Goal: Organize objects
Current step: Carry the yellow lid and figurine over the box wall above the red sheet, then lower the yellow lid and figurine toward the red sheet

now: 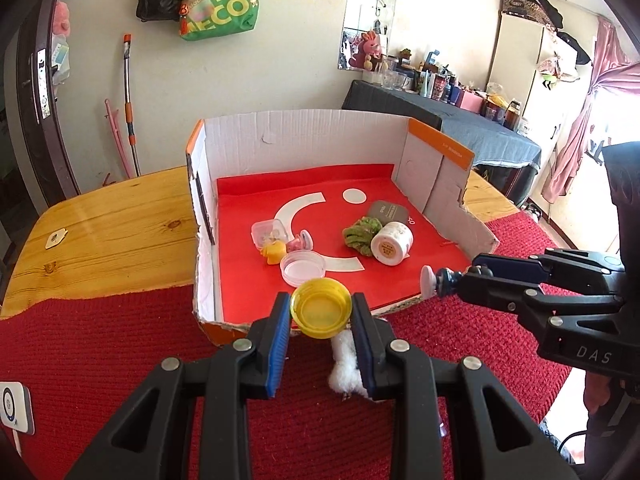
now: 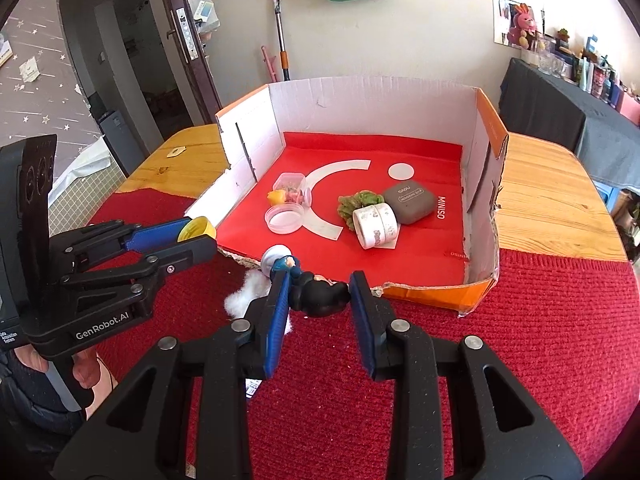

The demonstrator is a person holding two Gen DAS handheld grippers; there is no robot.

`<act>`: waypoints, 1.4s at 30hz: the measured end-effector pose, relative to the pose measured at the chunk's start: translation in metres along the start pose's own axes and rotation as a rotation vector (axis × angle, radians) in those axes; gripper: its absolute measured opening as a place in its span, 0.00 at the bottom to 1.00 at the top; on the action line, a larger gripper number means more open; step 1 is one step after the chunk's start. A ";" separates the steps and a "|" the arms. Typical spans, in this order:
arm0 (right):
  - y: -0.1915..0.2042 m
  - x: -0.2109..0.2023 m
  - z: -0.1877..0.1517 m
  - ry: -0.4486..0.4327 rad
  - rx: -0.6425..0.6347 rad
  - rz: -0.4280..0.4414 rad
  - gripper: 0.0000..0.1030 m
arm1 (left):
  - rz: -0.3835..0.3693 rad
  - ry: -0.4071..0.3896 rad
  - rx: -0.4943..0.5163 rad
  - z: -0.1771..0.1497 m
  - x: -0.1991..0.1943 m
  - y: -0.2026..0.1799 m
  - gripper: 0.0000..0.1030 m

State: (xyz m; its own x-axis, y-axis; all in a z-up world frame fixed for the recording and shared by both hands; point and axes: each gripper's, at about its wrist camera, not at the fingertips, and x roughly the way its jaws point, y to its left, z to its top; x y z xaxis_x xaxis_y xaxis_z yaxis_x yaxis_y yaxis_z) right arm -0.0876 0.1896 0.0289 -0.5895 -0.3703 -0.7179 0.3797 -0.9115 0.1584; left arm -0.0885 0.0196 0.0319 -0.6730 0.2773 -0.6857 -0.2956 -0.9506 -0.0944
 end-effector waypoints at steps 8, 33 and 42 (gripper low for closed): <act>-0.010 0.013 0.015 0.021 0.003 -0.007 0.28 | -0.009 0.038 0.016 0.017 0.019 0.002 0.30; -0.025 0.070 0.028 0.153 0.013 -0.003 0.28 | -0.068 0.205 0.020 0.018 0.075 0.013 0.30; -0.030 0.078 0.029 0.171 0.021 -0.004 0.28 | -0.064 0.205 0.020 0.021 0.079 0.013 0.30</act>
State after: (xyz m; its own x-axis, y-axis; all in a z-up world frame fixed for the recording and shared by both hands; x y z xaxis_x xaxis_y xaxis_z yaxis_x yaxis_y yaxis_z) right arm -0.1656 0.1833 -0.0126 -0.4601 -0.3326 -0.8232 0.3618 -0.9170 0.1682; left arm -0.1599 0.0316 -0.0077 -0.5012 0.3010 -0.8113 -0.3481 -0.9285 -0.1294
